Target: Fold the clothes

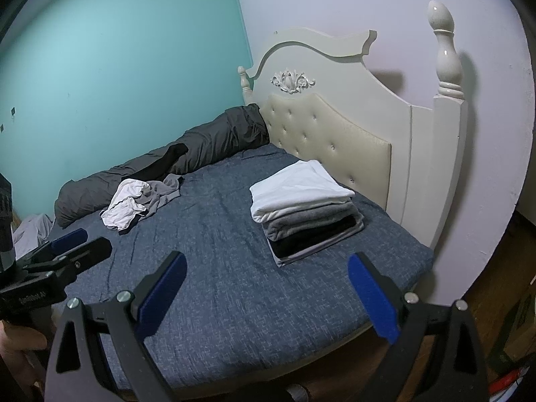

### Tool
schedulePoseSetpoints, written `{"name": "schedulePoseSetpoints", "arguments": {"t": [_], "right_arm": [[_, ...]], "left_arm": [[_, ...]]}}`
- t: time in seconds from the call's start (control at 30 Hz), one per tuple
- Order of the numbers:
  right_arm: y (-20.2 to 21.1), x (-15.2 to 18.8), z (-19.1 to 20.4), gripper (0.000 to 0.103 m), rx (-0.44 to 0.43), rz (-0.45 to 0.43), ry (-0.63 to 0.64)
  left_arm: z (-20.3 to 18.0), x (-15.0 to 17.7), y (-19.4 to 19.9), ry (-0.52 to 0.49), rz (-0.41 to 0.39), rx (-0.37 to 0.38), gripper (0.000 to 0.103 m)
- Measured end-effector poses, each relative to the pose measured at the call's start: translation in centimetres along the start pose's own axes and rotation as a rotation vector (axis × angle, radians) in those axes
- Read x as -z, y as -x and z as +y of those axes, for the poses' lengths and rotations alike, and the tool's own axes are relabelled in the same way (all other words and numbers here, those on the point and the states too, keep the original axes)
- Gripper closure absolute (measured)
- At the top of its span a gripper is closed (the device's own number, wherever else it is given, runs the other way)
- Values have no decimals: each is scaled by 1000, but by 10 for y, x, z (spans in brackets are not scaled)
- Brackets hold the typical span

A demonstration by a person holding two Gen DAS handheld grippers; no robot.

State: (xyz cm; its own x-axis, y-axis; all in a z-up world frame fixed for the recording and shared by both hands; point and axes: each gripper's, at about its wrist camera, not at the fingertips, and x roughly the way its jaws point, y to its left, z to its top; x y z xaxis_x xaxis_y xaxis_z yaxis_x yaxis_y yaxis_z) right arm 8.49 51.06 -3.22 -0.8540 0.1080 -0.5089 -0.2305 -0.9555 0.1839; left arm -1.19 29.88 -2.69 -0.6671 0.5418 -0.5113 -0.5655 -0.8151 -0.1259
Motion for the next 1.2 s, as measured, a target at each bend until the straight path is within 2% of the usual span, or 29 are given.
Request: {"name": "schedulePoseSetpoints", "arguments": {"t": [1.2], "right_arm": [[-2,3,0,5,3,10,-14]], "left_arm": [[-1,0,4,-2,-16,-6,1]]}}
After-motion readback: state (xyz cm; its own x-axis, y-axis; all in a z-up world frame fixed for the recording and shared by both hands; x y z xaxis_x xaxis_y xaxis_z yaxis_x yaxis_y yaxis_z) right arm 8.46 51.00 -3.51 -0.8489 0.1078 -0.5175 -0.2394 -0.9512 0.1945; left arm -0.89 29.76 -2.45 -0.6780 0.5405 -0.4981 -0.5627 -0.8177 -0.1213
